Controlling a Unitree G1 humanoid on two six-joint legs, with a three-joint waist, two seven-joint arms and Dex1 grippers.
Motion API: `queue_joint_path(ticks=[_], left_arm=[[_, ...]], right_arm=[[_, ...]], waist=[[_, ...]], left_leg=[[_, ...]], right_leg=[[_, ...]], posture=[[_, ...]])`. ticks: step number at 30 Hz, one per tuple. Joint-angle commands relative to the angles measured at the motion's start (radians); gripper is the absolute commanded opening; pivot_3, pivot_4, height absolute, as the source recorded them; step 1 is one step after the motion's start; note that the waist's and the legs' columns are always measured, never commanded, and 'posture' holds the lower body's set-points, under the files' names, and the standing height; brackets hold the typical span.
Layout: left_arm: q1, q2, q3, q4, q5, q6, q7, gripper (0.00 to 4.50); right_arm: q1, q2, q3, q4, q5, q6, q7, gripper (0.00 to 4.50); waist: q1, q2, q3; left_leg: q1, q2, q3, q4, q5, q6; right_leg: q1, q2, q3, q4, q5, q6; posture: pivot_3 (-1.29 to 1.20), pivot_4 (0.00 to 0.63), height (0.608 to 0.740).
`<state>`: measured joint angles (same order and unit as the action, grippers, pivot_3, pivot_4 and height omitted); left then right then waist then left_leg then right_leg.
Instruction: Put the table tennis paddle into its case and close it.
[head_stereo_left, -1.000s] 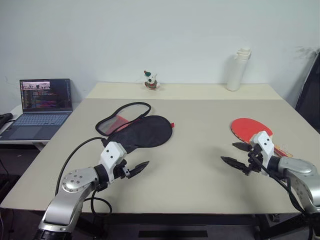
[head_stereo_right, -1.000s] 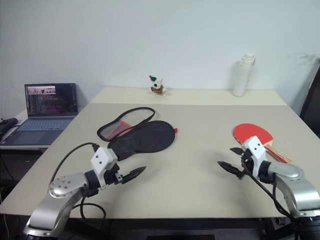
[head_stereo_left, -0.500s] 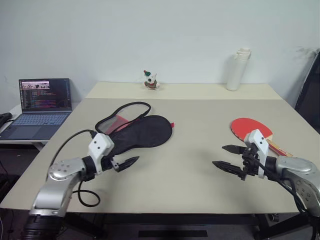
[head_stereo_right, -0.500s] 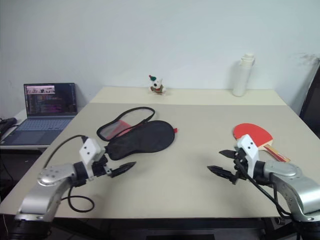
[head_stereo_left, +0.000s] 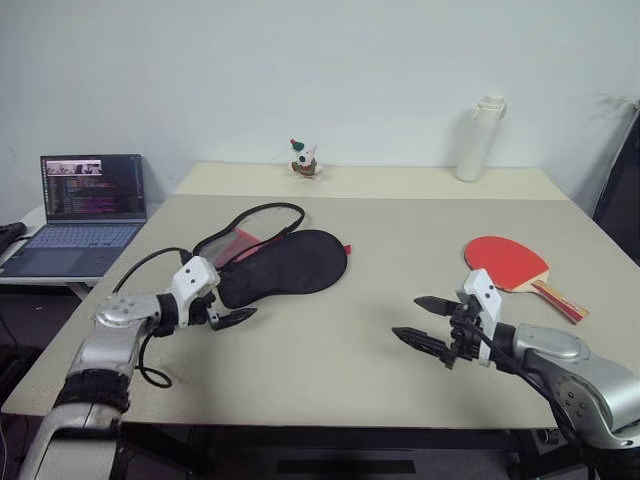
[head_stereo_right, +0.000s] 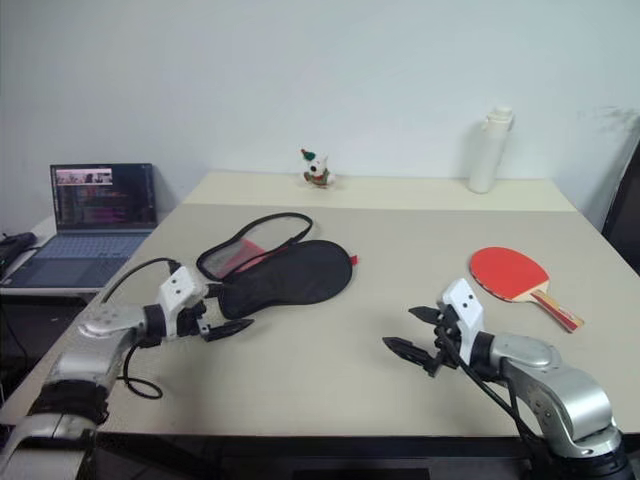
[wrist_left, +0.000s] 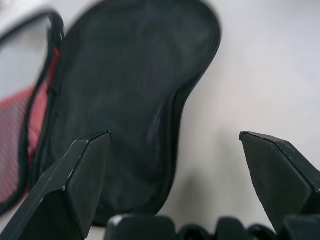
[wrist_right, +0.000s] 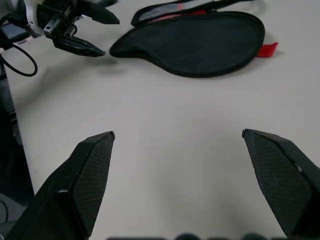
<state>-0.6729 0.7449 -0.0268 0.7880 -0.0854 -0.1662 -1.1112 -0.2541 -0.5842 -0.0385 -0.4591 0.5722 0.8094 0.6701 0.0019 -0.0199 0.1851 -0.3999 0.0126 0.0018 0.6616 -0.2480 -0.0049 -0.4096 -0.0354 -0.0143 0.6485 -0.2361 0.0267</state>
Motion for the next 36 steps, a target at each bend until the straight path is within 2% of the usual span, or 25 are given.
queue_joint_path(ticks=[1, 8, 11, 22, 24, 27, 29, 32, 36], left_arm=[[-0.085, -0.018, -0.042, 0.157, 0.072, -0.093, -0.008, 4.49], [-0.165, -0.028, -0.08, 0.328, 0.148, -0.184, -0.005, 4.49], [-0.172, -0.022, -0.087, 0.354, 0.165, -0.21, -0.005, 3.94], [-0.139, 0.021, -0.057, 0.385, 0.15, -0.191, -0.023, 0.11], [-0.128, 0.017, -0.04, 0.374, 0.132, -0.179, -0.036, 0.02], [-0.092, -0.025, 0.0, 0.26, 0.049, -0.123, -0.109, 0.02], [-0.04, -0.067, 0.024, 0.088, -0.032, -0.029, -0.14, 0.02], [0.082, -0.135, 0.018, -0.268, -0.138, 0.179, -0.128, 0.02], [0.185, -0.201, -0.018, -0.573, -0.181, 0.396, -0.041, 0.02]], right_arm=[[-0.017, 0.006, -0.02, -0.045, 0.016, -0.013, -0.018, 4.5], [-0.011, 0.008, -0.019, -0.057, 0.019, -0.01, -0.036, 4.5], [-0.007, 0.012, -0.023, -0.067, 0.023, -0.007, -0.051, 4.5], [-0.021, 0.026, -0.083, -0.065, 0.077, 0.018, -0.103, 4.5], [-0.024, 0.025, -0.087, -0.063, 0.081, 0.02, -0.107, 4.5], [-0.027, 0.017, -0.091, -0.055, 0.084, 0.018, -0.109, 4.5], [-0.026, 0.01, -0.096, -0.05, 0.083, 0.015, -0.109, 4.5], [-0.021, 0.0, -0.105, -0.042, 0.082, 0.009, -0.108, 4.5], [-0.012, -0.009, -0.114, -0.04, 0.082, 0.006, -0.104, 4.5]], waist=[[-0.001, 0.0, 0.0], [-0.004, -0.001, 0.0], [-0.004, -0.001, 0.0], [-0.012, -0.001, 0.0], [-0.012, -0.001, 0.0], [-0.017, -0.001, 0.0], [-0.016, -0.001, 0.0], [-0.005, -0.001, 0.0], [-0.002, -0.002, 0.0]], left_leg=[[0.0, 0.0, 0.0, 0.0, 0.0, 0.0], [0.0, 0.0, 0.001, 0.0, 0.0, 0.0], [0.001, 0.001, 0.001, 0.0, 0.0, 0.0], [0.003, 0.002, 0.0, 0.001, 0.0, 0.0], [0.002, 0.002, 0.0, 0.001, 0.0, 0.0], [0.002, 0.002, 0.0, 0.001, 0.0, 0.0], [0.002, 0.001, 0.0, 0.001, 0.0, 0.0], [0.0, 0.0, -0.001, 0.001, 0.0, 0.0], [-0.001, -0.001, -0.002, 0.001, 0.0, 0.0]], right_leg=[[0.0, 0.0, 0.0, 0.0, 0.0, 0.0], [-0.001, 0.0, 0.001, 0.001, 0.0, 0.0], [-0.001, 0.0, 0.001, 0.002, 0.0, 0.0], [-0.001, 0.001, 0.003, 0.005, 0.0, 0.0], [-0.001, 0.001, 0.003, 0.005, 0.0, 0.0], [-0.002, 0.001, 0.003, 0.005, 0.0, 0.0], [-0.002, 0.0, 0.003, 0.005, 0.0, 0.0], [-0.002, -0.002, 0.003, 0.004, 0.0, 0.0], [-0.001, -0.003, 0.004, 0.001, 0.004, -0.003]], posture=[[0.0, 0.15, 0.74], [0.0, 0.15, 0.74], [0.0, 0.15, 0.74], [0.0, 0.15, 0.74], [0.0, 0.15, 0.74], [0.0, 0.15, 0.74], [0.0, 0.15, 0.74], [0.0, 0.15, 0.74], [0.0, 0.15, 0.74]])
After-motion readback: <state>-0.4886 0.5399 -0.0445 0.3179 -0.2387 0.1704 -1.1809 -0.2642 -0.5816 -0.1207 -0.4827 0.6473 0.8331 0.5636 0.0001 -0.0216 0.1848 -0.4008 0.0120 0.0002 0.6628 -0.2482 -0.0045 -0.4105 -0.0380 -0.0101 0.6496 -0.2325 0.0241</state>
